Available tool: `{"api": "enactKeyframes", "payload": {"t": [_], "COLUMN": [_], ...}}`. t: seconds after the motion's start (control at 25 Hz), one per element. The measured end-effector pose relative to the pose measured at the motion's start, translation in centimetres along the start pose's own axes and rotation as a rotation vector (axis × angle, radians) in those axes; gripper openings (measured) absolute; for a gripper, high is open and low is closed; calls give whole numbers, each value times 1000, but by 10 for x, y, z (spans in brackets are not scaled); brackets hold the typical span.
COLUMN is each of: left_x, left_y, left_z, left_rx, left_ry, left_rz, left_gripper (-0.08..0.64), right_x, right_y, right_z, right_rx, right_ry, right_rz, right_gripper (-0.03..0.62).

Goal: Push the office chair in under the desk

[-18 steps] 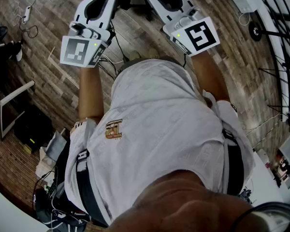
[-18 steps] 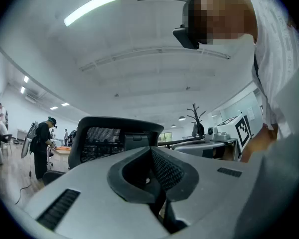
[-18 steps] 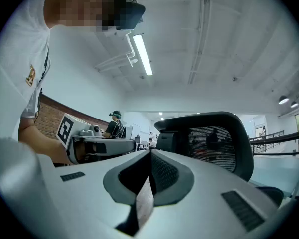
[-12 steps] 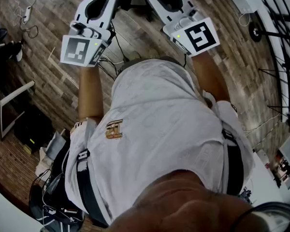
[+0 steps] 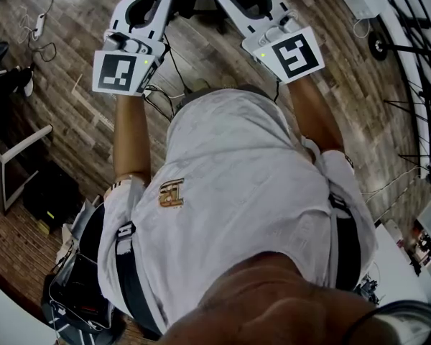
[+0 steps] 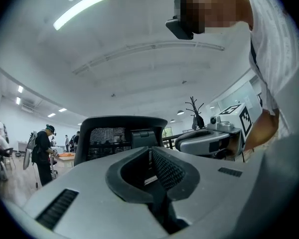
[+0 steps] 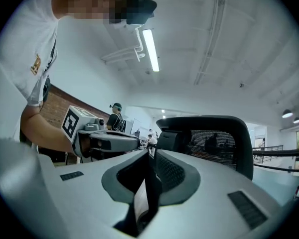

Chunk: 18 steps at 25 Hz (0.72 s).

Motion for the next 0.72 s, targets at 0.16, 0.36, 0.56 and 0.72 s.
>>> {"api": "enactKeyframes", "payload": {"t": [0.16,0.36,0.56,0.72], "left_x": [0,7,16,29], "left_y": [-3,-11,-22,-29], "left_z": [6,15,25,31], "left_rx": [7,64,103,125], "left_ry": [-88,-321,-481,-529], "left_rz": [21,64,128,153], "left_gripper": [33,128,182,229], "right_x": [1,8,17,25], "right_y": [-4,-6,-11,-17], "right_z": [0,-7,-20,-26], "right_rx": [-1,6,26,44], "right_ry": [98,211,303,356], "right_rz": [64,233,339,397], "right_gripper": [38,142,202,225]}}
Point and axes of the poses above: the fingertips, and each gripper's own axes: y backward along the fingers, z to its left, x out of its underside, the point moved 8 cm from there along y, backward along the fingers, and after that the axes turned 8 degrees about -x, right-handed, at the moved point
